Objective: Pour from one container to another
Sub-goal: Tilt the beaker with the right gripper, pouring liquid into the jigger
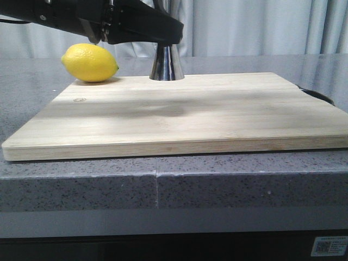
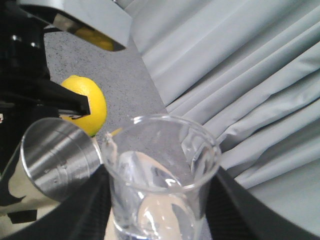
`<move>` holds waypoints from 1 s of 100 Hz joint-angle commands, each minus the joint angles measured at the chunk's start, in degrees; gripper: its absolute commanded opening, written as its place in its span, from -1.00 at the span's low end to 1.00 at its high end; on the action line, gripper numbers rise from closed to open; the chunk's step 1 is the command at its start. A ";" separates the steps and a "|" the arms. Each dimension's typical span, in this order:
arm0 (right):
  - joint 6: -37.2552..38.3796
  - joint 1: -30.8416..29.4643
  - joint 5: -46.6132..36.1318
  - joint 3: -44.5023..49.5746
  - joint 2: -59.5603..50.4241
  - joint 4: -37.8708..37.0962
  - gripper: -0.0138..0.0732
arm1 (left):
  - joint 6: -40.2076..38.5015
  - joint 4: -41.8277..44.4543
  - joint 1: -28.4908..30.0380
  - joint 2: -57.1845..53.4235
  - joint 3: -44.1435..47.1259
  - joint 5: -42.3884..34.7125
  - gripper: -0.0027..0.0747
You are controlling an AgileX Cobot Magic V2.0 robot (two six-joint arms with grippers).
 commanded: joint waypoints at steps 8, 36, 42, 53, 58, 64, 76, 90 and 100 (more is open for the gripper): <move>-0.04 0.04 -3.09 -2.32 -1.50 -1.25 -0.14 | -0.75 -4.16 -0.52 -3.07 -1.62 6.14 -0.75; -0.04 0.04 -3.08 -2.32 -1.50 -3.36 -0.14 | -1.17 -4.02 -0.52 -3.07 -1.62 6.14 -0.75; -0.04 0.04 -3.08 -2.32 -1.50 -3.92 -0.14 | -1.17 -3.88 -0.76 -3.07 -1.62 6.14 -0.75; -0.04 0.04 -2.98 -2.32 -1.50 -4.62 -0.14 | -1.17 -3.88 -1.26 -3.07 -1.62 6.14 -0.75; -0.04 0.04 -2.87 -2.32 -1.50 -4.73 -0.14 | -1.17 -3.88 -1.50 -3.07 -1.62 6.14 -0.75; -0.04 0.04 -2.78 -2.32 -1.50 -4.92 -0.14 | -1.17 -3.88 -1.50 -3.07 -1.62 6.14 -0.75; -0.04 0.04 -2.54 -2.32 -1.50 -6.51 -0.14 | -1.17 -3.88 -1.50 -3.07 -1.62 6.14 -0.75; -0.04 0.04 -1.52 -2.32 -1.50 -7.63 -0.14 | -1.17 -3.88 -1.50 -3.07 -1.62 6.14 -0.75; -0.04 0.04 -1.04 -2.32 -1.50 -8.59 -0.14 | -1.17 -3.88 -1.50 -3.07 -1.62 6.14 -0.75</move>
